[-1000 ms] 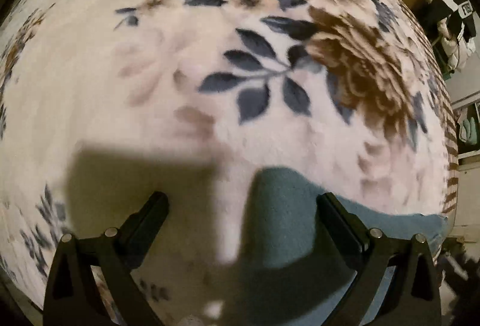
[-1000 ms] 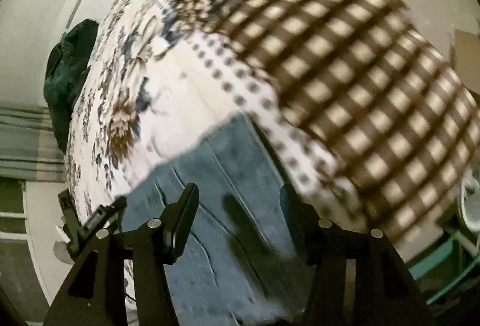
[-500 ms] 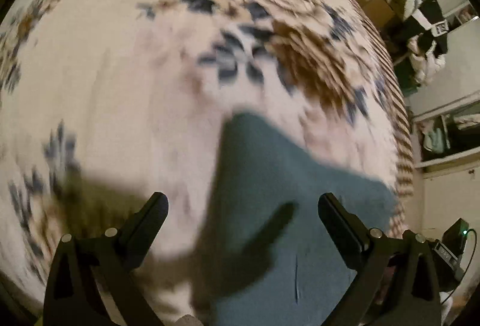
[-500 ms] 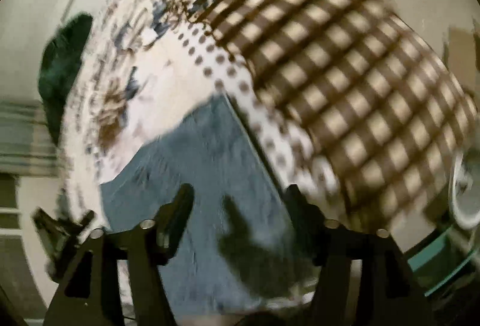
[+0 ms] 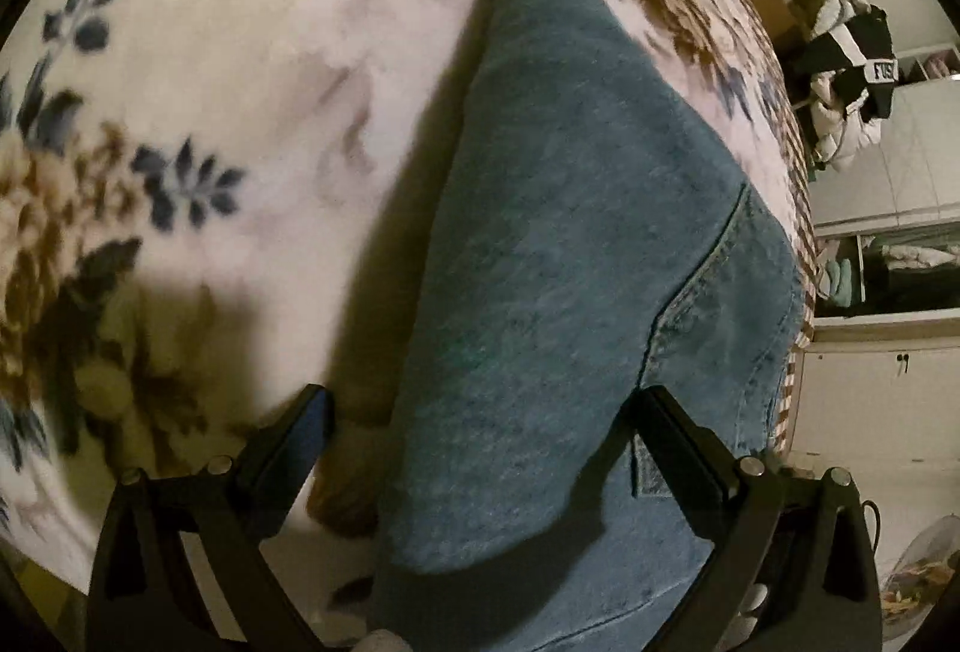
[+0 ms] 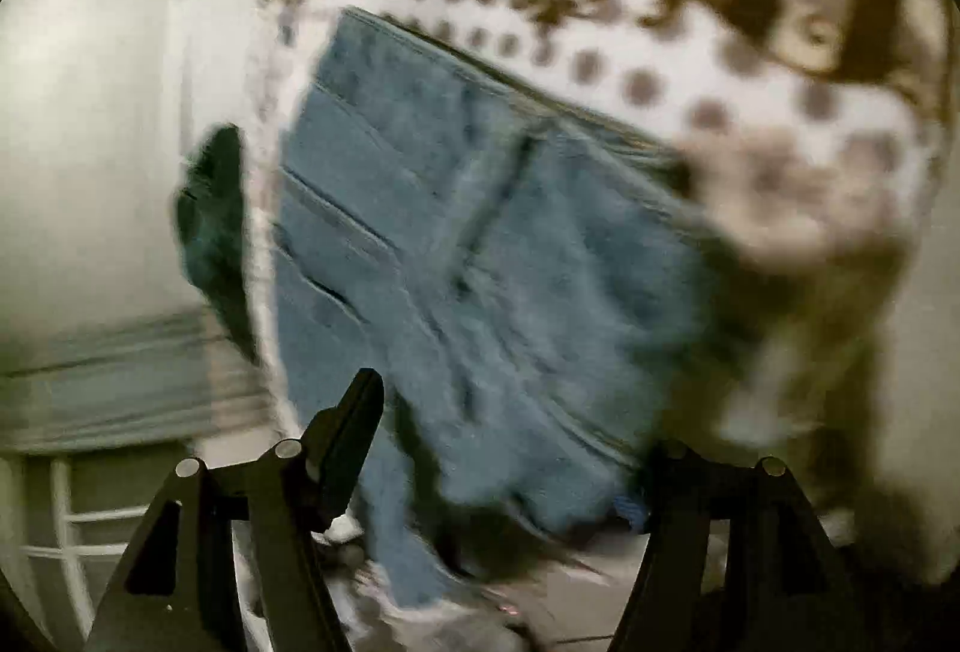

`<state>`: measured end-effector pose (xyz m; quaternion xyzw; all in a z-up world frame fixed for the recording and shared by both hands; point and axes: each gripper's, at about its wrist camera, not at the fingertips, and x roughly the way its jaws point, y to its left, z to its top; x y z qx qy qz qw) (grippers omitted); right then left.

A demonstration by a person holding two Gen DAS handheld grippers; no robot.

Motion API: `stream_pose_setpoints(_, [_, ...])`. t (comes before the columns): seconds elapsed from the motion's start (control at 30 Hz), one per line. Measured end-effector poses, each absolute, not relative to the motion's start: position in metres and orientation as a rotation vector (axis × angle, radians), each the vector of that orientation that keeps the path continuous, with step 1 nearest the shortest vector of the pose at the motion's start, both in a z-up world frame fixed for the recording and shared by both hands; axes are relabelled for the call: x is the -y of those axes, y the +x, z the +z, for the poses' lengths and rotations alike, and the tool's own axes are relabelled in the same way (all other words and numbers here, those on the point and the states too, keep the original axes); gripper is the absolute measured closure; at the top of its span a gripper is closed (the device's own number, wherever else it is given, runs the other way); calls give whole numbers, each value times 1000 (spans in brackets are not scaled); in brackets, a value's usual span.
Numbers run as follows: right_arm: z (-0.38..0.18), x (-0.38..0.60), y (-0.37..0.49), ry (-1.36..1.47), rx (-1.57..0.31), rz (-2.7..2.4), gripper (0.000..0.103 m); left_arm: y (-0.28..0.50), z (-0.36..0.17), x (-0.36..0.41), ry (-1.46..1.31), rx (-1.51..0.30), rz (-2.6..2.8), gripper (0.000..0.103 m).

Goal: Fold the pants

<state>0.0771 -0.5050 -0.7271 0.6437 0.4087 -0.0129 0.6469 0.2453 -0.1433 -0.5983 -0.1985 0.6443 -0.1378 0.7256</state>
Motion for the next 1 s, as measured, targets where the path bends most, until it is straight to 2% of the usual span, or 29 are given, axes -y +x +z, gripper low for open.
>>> stream_pose_setpoints(0.13, [-725, 499, 86, 1516, -859, 8, 33, 251, -600, 150, -434, -1423, -309, 0])
stream_pose_setpoints(0.33, [-739, 492, 98, 1503, -881, 26, 33, 254, -603, 150, -446, -1377, -308, 0])
stream_pose_setpoints(0.4, [-732, 486, 103, 1449, -901, 15, 42, 258, -603, 153, -475, -1365, -315, 3])
stream_pose_setpoints(0.43, [-731, 484, 105, 1433, -914, 0, 57, 259, -603, 152, -493, -1361, -318, 9])
stream_pose_setpoints(0.47, [-729, 480, 105, 1421, -921, -11, 62, 261, -602, 153, -517, -1355, -332, 34])
stream_pose_setpoints(0.5, [-727, 477, 105, 1411, -919, -17, 64, 262, -600, 156, -540, -1358, -357, 44])
stream_pose_setpoints(0.53, [-722, 476, 107, 1392, -921, -27, 67, 261, -596, 157, -530, -1354, -351, 47])
stream_pose_setpoints(0.6, [-707, 470, 113, 1357, -921, -36, 71, 257, -585, 159, -517, -1333, -360, 68])
stream_pose_setpoints(0.7, [-680, 462, 123, 1302, -910, -37, 75, 253, -565, 157, -511, -1308, -369, 77])
stream_pose_setpoints(1.0, [-588, 462, 149, 1209, -864, 48, 76, 274, -485, 145, -526, -1224, -364, 79])
